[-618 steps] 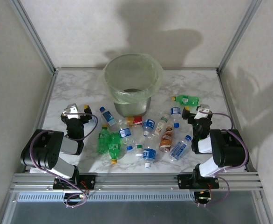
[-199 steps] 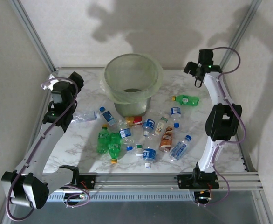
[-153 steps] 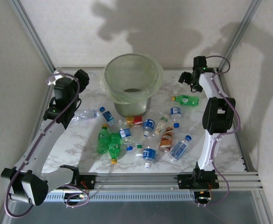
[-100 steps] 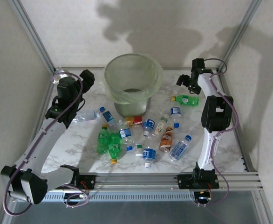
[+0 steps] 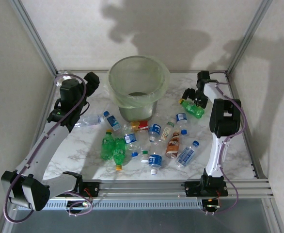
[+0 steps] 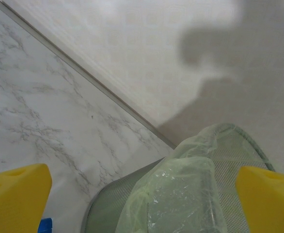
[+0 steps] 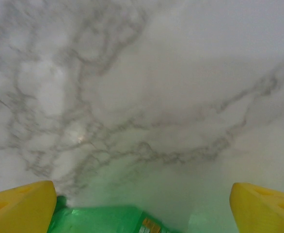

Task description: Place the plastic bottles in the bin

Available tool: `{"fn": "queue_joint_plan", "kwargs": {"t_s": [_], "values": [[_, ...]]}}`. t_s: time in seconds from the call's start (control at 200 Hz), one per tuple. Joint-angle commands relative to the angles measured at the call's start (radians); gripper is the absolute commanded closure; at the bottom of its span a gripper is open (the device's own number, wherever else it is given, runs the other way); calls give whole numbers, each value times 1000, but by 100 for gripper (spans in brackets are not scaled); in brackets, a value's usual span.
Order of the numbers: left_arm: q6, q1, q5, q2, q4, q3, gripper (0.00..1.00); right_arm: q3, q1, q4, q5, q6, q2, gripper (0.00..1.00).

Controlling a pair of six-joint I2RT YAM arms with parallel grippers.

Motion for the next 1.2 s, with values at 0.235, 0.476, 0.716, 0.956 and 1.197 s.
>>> {"fn": "queue_joint_plan", "kwargs": {"t_s": [0.235, 0.476, 0.716, 0.956, 1.197], "values": [[-11, -10, 38, 32, 4, 40, 3, -180, -6, 18, -8, 23, -166, 4], [-1, -13, 42, 52, -2, 59, 3, -192, 36, -5, 25, -4, -225, 1], [-2, -13, 52, 61, -5, 69, 4, -174, 103, -49, 133, -25, -204, 1], [-4, -15, 65, 62, -22, 83, 5, -163, 111, -86, 186, -25, -188, 1], [7, -28, 86, 64, -31, 103, 7, -164, 112, -100, 208, -15, -134, 1]]}}
